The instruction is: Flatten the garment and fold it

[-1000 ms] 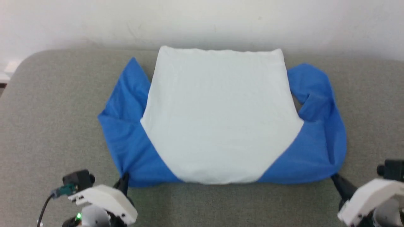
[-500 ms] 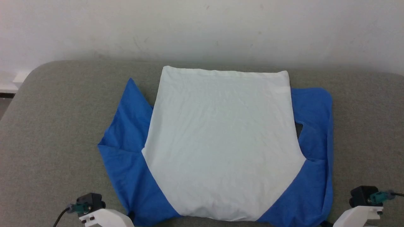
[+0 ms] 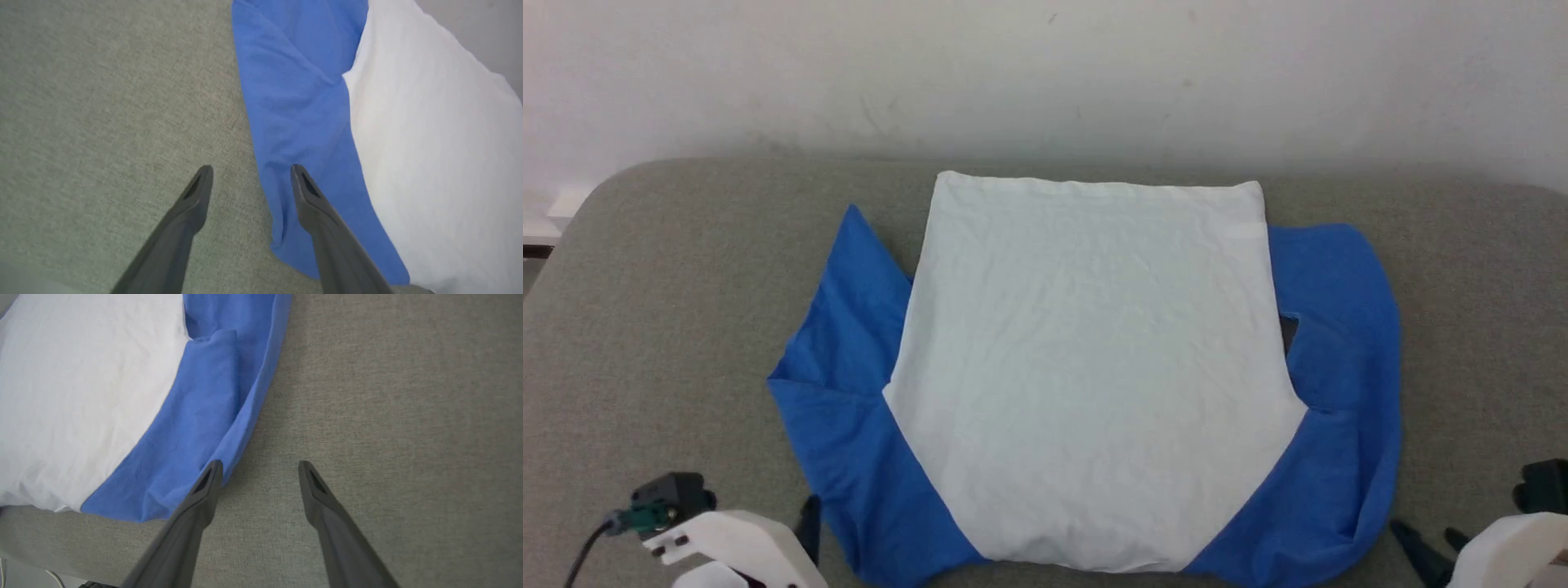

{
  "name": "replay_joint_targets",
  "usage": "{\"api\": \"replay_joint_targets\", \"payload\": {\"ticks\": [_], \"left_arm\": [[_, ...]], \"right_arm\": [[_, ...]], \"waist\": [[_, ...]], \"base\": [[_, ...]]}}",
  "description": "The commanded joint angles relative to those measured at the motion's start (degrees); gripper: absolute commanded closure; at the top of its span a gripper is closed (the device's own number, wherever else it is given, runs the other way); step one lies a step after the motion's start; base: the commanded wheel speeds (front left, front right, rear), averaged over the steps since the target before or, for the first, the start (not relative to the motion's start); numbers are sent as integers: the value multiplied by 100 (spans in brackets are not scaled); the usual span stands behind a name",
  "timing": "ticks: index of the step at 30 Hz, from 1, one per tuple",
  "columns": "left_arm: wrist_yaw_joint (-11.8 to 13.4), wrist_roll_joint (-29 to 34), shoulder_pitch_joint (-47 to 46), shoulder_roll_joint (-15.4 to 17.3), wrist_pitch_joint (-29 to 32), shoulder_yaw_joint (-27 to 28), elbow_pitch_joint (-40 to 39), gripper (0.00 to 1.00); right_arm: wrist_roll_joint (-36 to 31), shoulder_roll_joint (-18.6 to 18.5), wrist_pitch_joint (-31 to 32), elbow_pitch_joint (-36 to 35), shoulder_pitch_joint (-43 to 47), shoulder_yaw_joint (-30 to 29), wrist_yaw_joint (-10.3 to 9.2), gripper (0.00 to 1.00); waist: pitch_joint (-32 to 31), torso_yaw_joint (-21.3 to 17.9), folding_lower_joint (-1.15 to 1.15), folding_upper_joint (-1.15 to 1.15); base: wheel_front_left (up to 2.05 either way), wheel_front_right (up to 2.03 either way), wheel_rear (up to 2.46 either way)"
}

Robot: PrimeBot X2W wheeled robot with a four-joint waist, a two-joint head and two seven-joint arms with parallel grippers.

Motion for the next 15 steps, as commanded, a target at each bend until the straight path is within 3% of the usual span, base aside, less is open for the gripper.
{"api": "replay_joint_targets", "payload": {"ticks": [1, 4, 6, 10, 15], "left_arm": [[79, 34, 82, 108, 36, 72, -148, 0], [212, 150, 68, 232, -200, 309, -583, 0], [218, 303, -46, 246, -701, 485, -818, 0], [-177, 659, -319, 240, -1908, 468, -937, 0], [-687, 1028, -596, 170, -3377, 308, -567, 0]], "right_arm": [[60, 16, 48, -138, -1, -116, -5, 0], [149, 17, 82, -485, -82, -494, -5, 0], [233, 17, -2, -604, -262, -767, -5, 0], [174, 17, -391, -509, -955, -1164, -5, 0], [-310, 18, -681, 137, -2122, -1122, -5, 0]], "waist": [[4, -18, 0, 0], [46, -21, 0, 0], [90, -27, 0, 0], [231, -49, 0, 0], [516, -106, 0, 0]], "base": [[0, 0, 0], [0, 0, 0], [0, 0, 0], [0, 0, 0], [0, 0, 0]]}}
